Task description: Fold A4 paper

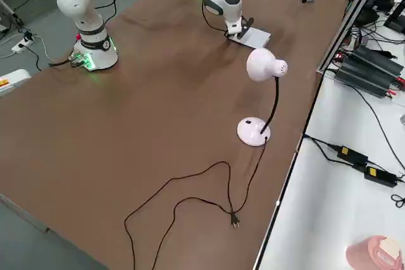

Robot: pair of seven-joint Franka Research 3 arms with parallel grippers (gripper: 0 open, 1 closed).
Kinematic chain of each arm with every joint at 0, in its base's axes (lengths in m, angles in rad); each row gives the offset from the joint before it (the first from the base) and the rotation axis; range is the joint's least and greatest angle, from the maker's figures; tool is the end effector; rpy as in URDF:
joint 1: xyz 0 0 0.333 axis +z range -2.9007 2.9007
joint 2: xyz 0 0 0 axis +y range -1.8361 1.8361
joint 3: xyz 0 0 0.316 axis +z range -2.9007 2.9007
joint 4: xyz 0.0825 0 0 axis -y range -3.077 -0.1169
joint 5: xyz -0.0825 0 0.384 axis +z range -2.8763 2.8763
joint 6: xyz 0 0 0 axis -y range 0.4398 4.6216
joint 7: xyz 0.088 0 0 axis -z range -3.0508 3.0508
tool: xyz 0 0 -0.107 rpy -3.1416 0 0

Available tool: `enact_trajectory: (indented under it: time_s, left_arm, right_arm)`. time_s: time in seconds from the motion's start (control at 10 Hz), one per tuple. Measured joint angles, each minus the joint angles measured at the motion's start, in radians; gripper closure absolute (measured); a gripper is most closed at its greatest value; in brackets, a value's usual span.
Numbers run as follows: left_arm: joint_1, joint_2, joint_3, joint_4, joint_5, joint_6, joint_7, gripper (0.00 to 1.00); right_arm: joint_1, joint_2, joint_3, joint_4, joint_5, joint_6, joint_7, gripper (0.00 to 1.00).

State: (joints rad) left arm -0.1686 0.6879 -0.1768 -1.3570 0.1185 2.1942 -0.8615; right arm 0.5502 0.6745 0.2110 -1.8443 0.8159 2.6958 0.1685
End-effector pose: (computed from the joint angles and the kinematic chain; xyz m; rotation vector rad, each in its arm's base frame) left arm 0.7135 -0.2205 0.3356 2.9432 0.7563 0.1946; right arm 0.4938 0.4250 0.1738 -2.5892 0.2418 0.1491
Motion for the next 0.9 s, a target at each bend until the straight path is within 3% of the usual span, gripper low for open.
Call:
enact_trajectory:
  time_s: [0.5, 0.9]
  left_arm:
    - [0.163, -0.02, -0.005, 0.009, -0.003, 0.003, 0.299, 0.0]
    - [0.309, -0.185, -0.005, -0.052, -0.075, -0.123, 0.708, 0.0]
  right_arm:
    - [0.005, 0.009, 0.0, 0.001, 0.0, 0.045, -0.001, 0.97]
    - [0.018, 0.027, -0.001, 0.003, -0.001, 0.061, -0.002, 0.97]
